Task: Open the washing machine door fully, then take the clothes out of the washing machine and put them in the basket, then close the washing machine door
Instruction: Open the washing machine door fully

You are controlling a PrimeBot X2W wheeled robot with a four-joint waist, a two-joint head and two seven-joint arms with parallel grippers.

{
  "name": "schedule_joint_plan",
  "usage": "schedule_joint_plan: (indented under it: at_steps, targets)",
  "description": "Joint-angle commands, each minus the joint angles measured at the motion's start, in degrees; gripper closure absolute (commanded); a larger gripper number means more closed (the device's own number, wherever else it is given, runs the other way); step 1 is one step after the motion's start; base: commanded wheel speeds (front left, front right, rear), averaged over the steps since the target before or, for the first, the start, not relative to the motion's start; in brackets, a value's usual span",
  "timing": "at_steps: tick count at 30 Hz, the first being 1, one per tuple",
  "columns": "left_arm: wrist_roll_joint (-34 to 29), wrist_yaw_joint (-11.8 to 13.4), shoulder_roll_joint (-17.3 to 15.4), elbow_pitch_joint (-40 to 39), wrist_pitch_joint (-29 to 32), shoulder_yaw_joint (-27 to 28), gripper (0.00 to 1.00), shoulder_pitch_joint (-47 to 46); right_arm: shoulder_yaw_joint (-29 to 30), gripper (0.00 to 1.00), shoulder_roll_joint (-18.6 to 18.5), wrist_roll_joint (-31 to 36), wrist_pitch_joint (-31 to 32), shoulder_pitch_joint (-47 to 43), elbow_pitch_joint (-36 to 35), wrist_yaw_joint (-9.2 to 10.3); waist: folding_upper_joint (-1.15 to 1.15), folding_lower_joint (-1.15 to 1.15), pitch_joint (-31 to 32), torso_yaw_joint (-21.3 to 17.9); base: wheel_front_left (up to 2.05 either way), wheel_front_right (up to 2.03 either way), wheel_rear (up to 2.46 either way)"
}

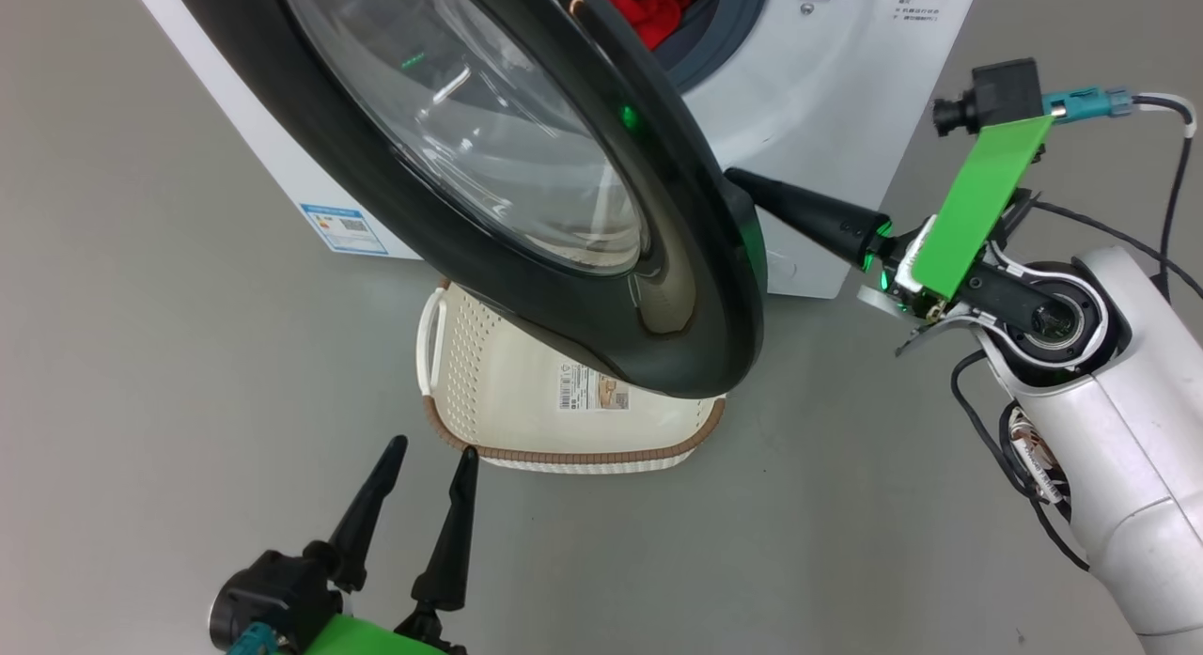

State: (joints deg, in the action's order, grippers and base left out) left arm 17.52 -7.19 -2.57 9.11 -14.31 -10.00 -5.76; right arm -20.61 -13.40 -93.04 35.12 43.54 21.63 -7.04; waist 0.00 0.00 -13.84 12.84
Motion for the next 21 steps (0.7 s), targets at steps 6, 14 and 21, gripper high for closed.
schedule_joint_plan:
  at_steps: [6, 14, 21]
  targets:
    - [-0.5, -0.3, -0.8, -1.1, -0.7, 2.0, 0.0, 0.5, 1.9, 0.0, 0.0, 2.5, -4.6, -4.3, -1.2, -0.45, 0.0, 0.0, 1.4, -0.5, 0.0, 0.0, 0.0]
    - [-0.6, -0.3, -1.7, -1.0, -0.7, 3.9, 0.0, 1.5, 4.2, 0.0, -0.1, 2.6, -9.7, -13.4, -1.6, -0.45, 0.0, 0.0, 2.8, -2.6, 0.0, 0.0, 0.0]
    - [-0.9, -0.3, -2.0, -1.1, -0.7, 6.0, 0.0, 2.2, 4.9, 0.0, -0.5, 4.4, -14.6, -22.4, -1.6, -0.45, 0.0, 0.0, 3.0, -4.7, 0.0, 0.0, 0.0]
